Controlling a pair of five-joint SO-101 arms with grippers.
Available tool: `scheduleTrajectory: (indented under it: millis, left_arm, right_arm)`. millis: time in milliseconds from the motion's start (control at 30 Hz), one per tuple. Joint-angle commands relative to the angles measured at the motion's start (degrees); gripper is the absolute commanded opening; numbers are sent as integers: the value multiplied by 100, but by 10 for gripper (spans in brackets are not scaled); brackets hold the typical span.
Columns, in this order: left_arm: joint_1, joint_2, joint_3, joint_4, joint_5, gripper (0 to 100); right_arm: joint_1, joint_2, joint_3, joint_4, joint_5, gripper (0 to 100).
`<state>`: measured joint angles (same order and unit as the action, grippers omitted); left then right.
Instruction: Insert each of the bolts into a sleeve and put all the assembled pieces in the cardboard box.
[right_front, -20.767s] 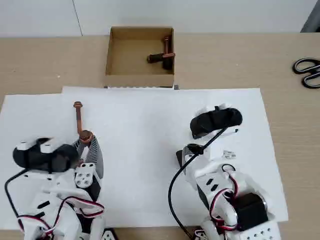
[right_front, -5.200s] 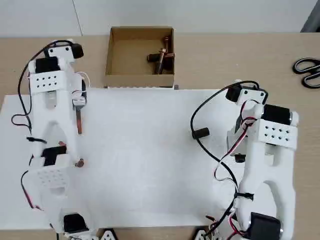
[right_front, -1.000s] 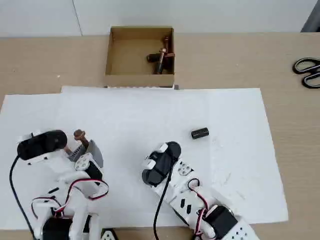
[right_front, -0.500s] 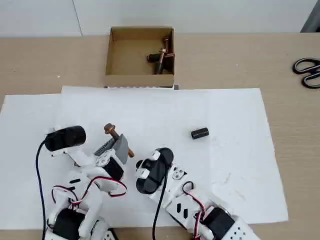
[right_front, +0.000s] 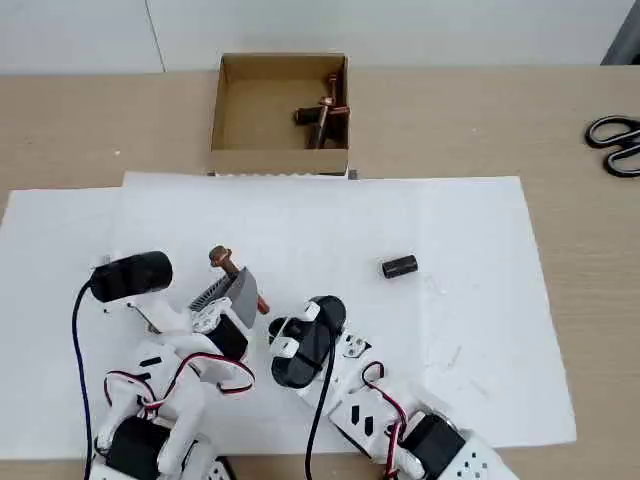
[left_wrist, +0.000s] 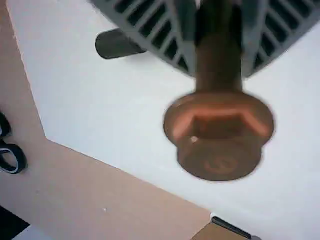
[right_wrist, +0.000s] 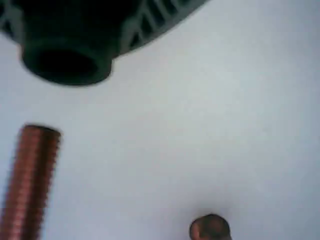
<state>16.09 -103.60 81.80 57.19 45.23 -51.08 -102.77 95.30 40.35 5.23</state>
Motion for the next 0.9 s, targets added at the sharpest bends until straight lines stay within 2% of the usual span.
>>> scheduleTrajectory:
  millis: [0,233,400,767,867]
  left_arm:
    - [53,-70,-57,-158,44,6]
    - [633,-70,-75,-158,44,6]
    - [651,-70,-75,-53,44,6]
    - [703,-70,-75,589,35,6]
    - [1134,-70,-75,738,18,6]
  right_arm:
    - [-40,-48,-9,-154,-44,4]
    - [4,-48,-9,-154,-35,4]
    - [295,-48,-26,-163,-35,4]
    - [312,-48,-53,-198,-35,4]
    - [312,-48,-53,-198,-35,4]
